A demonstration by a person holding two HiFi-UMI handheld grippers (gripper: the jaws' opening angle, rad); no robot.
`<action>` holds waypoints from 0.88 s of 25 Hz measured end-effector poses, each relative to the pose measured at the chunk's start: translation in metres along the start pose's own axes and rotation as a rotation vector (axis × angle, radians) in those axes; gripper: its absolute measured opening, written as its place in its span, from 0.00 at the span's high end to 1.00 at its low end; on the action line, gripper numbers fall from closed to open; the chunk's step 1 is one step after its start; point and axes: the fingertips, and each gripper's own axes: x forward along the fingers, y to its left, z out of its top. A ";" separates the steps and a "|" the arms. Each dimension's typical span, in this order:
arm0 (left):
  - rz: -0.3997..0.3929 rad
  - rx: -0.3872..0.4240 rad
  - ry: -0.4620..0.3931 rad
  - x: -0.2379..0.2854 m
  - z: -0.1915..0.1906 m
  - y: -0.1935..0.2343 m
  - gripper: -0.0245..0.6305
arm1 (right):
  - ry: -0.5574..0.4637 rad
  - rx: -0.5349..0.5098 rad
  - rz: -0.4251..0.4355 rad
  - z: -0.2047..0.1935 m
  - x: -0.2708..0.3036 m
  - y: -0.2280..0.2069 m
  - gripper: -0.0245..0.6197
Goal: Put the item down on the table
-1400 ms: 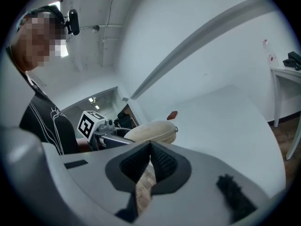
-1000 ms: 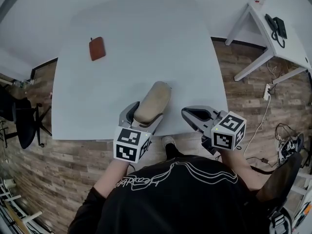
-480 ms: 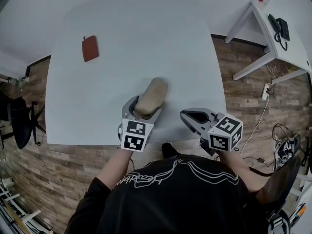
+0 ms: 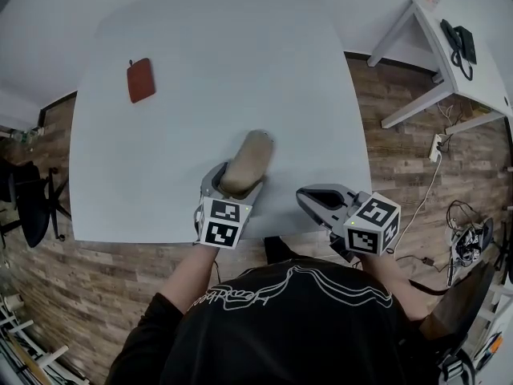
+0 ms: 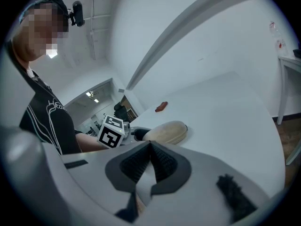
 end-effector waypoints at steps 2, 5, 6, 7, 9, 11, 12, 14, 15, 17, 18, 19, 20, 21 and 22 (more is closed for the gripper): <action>-0.018 -0.027 0.005 0.002 -0.002 -0.001 0.37 | 0.003 -0.007 0.010 -0.001 0.000 0.002 0.95; -0.032 -0.035 0.015 0.004 -0.007 -0.001 0.37 | -0.004 -0.005 0.028 -0.002 0.001 0.009 0.95; -0.042 -0.037 0.015 0.005 -0.008 -0.001 0.37 | -0.008 -0.003 0.032 -0.002 0.001 0.011 0.95; -0.056 -0.042 0.014 0.005 -0.009 -0.002 0.37 | -0.011 -0.004 0.034 -0.003 0.001 0.014 0.95; -0.082 -0.052 0.003 0.005 -0.009 -0.003 0.34 | -0.017 -0.015 0.039 -0.004 0.001 0.019 0.95; -0.092 -0.042 -0.011 0.000 -0.010 -0.004 0.30 | -0.036 -0.022 0.053 -0.005 -0.001 0.028 0.95; -0.092 -0.031 -0.015 -0.004 -0.011 -0.004 0.29 | -0.050 -0.023 0.057 -0.005 -0.003 0.033 0.95; -0.082 -0.019 -0.027 -0.017 -0.011 -0.005 0.28 | -0.078 -0.026 0.056 -0.006 -0.009 0.044 0.95; -0.078 -0.022 -0.039 -0.025 -0.009 -0.006 0.28 | -0.087 -0.032 0.052 -0.007 -0.013 0.050 0.95; -0.092 -0.043 -0.054 -0.042 -0.008 -0.014 0.28 | -0.093 -0.051 0.045 -0.011 -0.021 0.061 0.95; -0.110 -0.055 -0.057 -0.052 -0.008 -0.022 0.28 | -0.096 -0.061 0.043 -0.013 -0.025 0.068 0.95; -0.134 -0.066 -0.060 -0.063 -0.010 -0.031 0.28 | -0.104 -0.068 0.042 -0.016 -0.029 0.077 0.95; -0.162 -0.075 -0.067 -0.078 -0.013 -0.041 0.28 | -0.116 -0.073 0.043 -0.020 -0.033 0.089 0.95; -0.189 -0.081 -0.079 -0.095 -0.016 -0.051 0.28 | -0.131 -0.076 0.045 -0.024 -0.037 0.104 0.95; -0.217 -0.082 -0.095 -0.113 -0.018 -0.062 0.29 | -0.147 -0.079 0.045 -0.028 -0.040 0.118 0.95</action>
